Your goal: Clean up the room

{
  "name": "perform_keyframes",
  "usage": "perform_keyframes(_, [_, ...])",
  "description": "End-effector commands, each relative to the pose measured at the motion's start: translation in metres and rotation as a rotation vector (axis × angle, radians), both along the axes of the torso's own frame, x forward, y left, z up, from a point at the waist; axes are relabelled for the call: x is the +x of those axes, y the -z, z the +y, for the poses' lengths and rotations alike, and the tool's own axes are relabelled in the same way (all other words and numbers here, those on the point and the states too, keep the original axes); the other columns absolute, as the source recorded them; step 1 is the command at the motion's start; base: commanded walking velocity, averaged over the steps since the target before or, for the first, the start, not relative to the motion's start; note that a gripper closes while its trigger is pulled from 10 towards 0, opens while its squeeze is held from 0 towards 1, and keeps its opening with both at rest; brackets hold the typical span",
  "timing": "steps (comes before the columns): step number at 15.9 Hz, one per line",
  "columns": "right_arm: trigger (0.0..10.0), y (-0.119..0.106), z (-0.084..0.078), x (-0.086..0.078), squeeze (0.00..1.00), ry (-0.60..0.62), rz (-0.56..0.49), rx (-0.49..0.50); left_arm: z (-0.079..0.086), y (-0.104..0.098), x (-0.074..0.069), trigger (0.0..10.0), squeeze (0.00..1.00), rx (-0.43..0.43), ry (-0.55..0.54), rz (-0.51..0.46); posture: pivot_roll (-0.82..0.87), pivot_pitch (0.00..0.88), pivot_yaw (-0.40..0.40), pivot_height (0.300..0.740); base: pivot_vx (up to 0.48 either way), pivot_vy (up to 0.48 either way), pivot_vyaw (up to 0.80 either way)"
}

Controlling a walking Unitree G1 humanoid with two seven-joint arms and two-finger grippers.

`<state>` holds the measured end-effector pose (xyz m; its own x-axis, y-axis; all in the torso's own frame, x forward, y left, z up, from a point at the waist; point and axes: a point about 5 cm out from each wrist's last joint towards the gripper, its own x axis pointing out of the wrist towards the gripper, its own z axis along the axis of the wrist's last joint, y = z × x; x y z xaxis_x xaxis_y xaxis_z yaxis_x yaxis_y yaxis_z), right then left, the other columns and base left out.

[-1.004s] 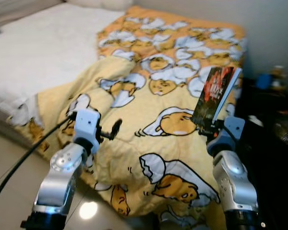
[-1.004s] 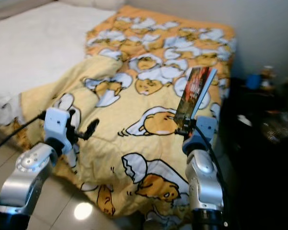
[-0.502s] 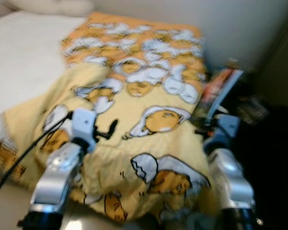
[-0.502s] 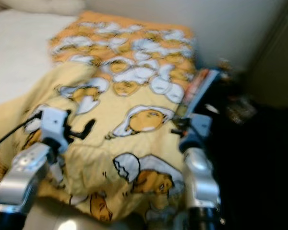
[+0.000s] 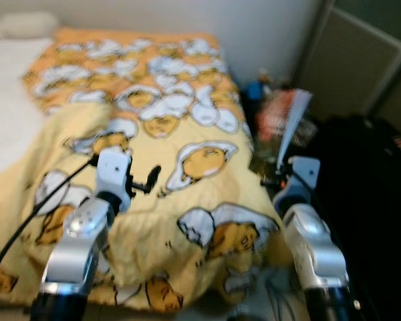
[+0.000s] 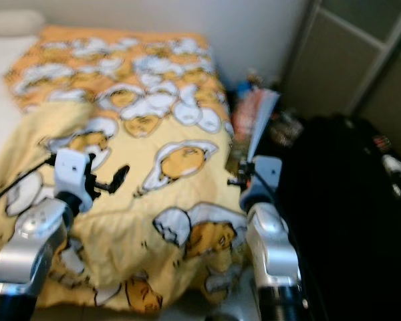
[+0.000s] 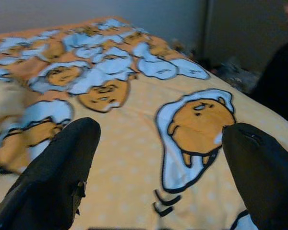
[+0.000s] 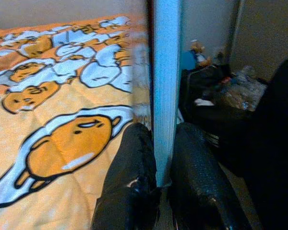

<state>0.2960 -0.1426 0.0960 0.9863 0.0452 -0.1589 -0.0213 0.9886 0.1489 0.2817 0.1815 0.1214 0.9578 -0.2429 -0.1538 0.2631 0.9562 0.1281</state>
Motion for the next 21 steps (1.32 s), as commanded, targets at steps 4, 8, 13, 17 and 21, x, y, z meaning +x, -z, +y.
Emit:
perform_keyframes(4, [10.0, -0.0104, -0.0014, 0.0044, 0.0, -0.022, -0.039, -0.033, -0.0048, -0.0041, 0.0053, 10.0, 0.0, -0.009, 0.002, -0.013, 0.07, 0.0, 0.001, 0.74, 0.0, 0.399, -0.53])
perform_keyframes(8, [10.0, -0.013, -0.0022, 0.0068, 0.0, -0.014, -0.029, 0.007, -0.0072, -0.0034, 0.0067, 10.0, 0.0, -0.015, 0.004, -0.014, 0.08, 0.0, -0.008, 0.74, 0.0, 0.406, 0.0])
perform_keyframes(13, [10.0, -0.0158, 0.0015, 0.0095, 0.0, -0.005, -0.057, -0.059, -0.0055, -0.0039, 0.0082, 10.0, 0.0, -0.017, -0.006, -0.017, 0.07, 0.0, 0.0, 0.74, 0.0, 0.409, 0.0])
perform_keyframes(17, [10.0, -0.0134, -0.0035, 0.0106, 0.0, 0.013, -0.021, -0.012, -0.0054, -0.005, 0.0096, 10.0, 0.0, -0.018, -0.004, -0.019, 0.08, 0.0, 0.003, 0.74, 0.0, 0.409, 0.0])
perform_keyframes(21, [10.0, -0.0127, -0.0003, 0.0108, 0.0, 0.005, -0.036, -0.025, -0.0024, -0.0065, 0.0108, 10.0, 0.0, -0.011, -0.01, -0.023, 0.08, 0.0, 0.012, 0.74, 0.0, 0.412, 0.0])
